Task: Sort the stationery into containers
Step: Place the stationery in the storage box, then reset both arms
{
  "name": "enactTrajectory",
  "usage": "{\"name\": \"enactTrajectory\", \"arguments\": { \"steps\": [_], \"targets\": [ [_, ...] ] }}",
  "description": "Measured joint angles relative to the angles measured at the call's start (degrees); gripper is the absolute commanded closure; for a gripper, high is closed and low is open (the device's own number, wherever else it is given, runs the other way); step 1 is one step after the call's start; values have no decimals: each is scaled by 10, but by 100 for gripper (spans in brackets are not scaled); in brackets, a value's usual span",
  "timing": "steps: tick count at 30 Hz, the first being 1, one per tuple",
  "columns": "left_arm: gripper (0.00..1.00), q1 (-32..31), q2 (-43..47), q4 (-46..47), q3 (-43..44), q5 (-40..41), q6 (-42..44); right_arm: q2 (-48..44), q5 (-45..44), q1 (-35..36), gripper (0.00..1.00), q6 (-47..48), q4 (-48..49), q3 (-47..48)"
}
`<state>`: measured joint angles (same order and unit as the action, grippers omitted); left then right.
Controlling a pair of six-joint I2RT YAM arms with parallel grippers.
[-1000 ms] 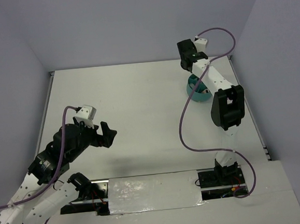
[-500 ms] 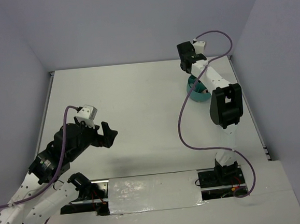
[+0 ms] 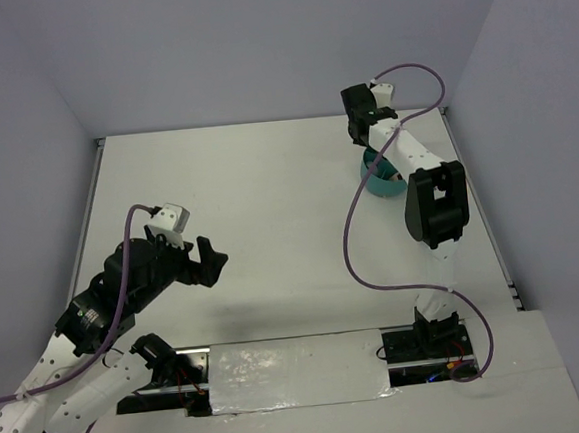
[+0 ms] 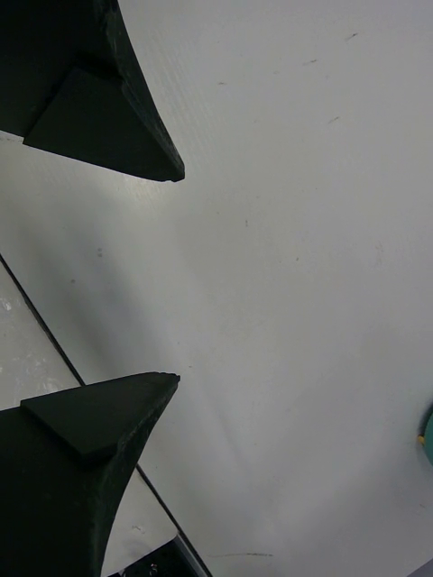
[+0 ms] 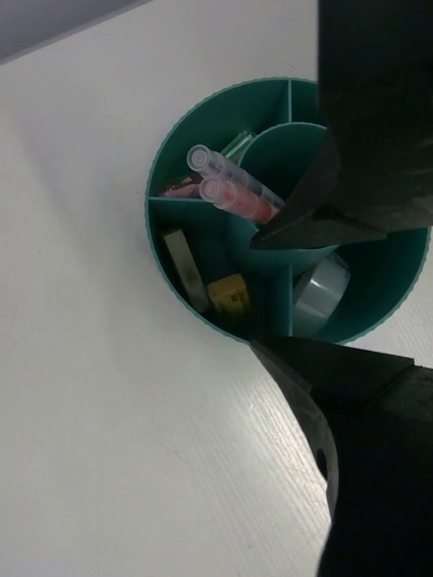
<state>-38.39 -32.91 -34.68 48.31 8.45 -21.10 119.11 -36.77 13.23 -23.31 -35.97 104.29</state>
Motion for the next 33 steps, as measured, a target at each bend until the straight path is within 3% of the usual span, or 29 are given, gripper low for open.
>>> {"name": "enactTrajectory", "arguments": {
  "steps": [7, 12, 13, 18, 23, 33],
  "targets": [
    [1, 0, -4, 0, 0, -1, 0, -8, 13, 1, 41, 5, 3, 0],
    [1, 1, -11, -3, 0, 52, -13, -83, 56, 13, 21, 29, 20, -40],
    [1, 4, -17, -8, 2, 77, -23, -117, 70, 21, 0, 40, 31, -67],
    [1, 88, -55, -45, 28, 182, -79, -364, 121, 93, 0, 95, 64, -226],
    [1, 185, -66, -59, 64, 231, -93, -600, 132, 153, 0, 111, 50, -286],
    [1, 200, -22, -61, 92, 280, -87, -867, 133, 169, 0, 107, -55, -369]
  ]
}}
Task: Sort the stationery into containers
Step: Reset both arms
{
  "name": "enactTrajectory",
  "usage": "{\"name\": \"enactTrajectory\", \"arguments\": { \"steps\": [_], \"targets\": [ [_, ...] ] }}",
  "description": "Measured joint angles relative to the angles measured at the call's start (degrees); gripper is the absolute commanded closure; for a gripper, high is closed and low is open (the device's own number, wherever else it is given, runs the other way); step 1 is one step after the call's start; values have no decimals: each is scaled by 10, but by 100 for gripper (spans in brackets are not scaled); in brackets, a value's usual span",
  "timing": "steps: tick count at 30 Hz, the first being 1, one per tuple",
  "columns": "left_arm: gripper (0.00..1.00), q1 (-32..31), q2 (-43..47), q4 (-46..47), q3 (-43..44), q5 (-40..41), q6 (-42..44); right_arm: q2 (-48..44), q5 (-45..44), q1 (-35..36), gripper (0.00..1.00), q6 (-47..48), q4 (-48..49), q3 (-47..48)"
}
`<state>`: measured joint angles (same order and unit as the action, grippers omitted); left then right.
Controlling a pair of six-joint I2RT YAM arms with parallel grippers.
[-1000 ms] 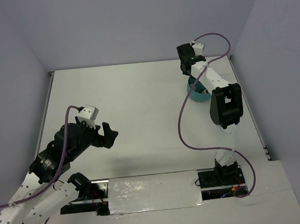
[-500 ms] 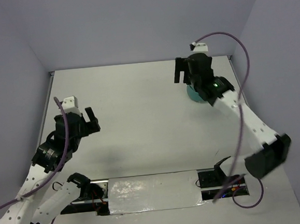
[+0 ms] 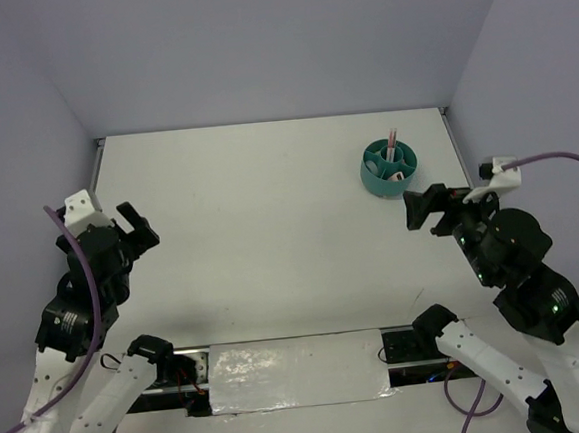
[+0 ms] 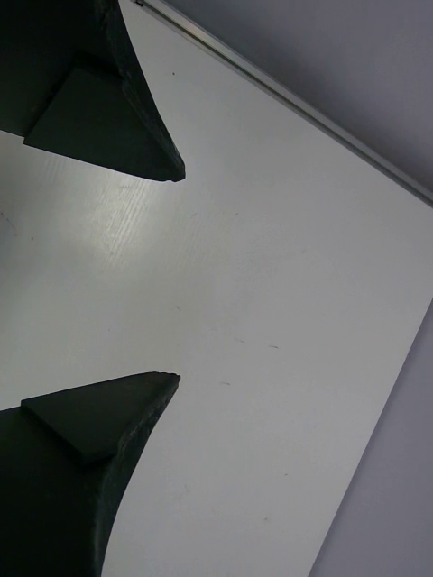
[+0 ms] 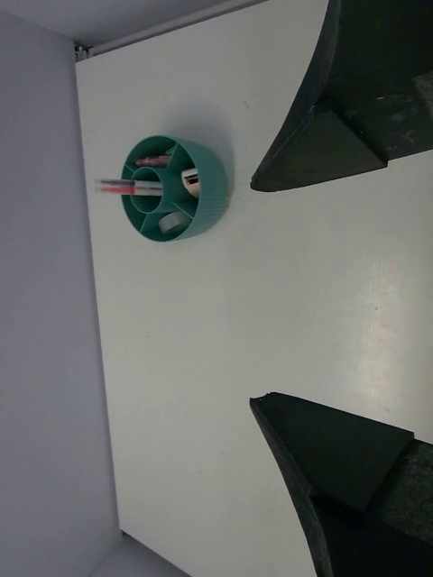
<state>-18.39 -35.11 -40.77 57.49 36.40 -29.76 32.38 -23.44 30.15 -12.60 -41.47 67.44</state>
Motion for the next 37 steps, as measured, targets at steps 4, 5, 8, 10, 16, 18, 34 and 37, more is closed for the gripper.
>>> {"name": "enactTrajectory", "arguments": {
  "steps": [4, 5, 8, 10, 16, 18, 34, 37],
  "targets": [
    [1, 0, 54, 0, -37, 4, 7, -67, 5, 2, 0, -6, -36, -30],
    [1, 0, 65, -2, -46, 4, 9, -79, 7, 3, 0, -9, -39, -34],
    [1, 0, 92, -4, -65, 0, 10, -107, 12, 7, 0, -11, -46, -45],
    [1, 0, 103, -4, -71, -7, 11, -117, 13, 9, 0, -13, -48, -52],
    [1, 0, 107, -4, -74, -16, 11, -120, 12, 10, 0, -15, -53, -66],
    [1, 0, 107, -3, -75, -18, 10, -124, 12, 10, 0, -14, -53, -74],
    [1, 0, 126, -3, -83, -22, 10, -125, 12, 10, 0, -15, -53, -83],
    [1, 0, 126, -3, -84, -23, 10, -120, 12, 10, 0, -14, -53, -83]
  ]
}}
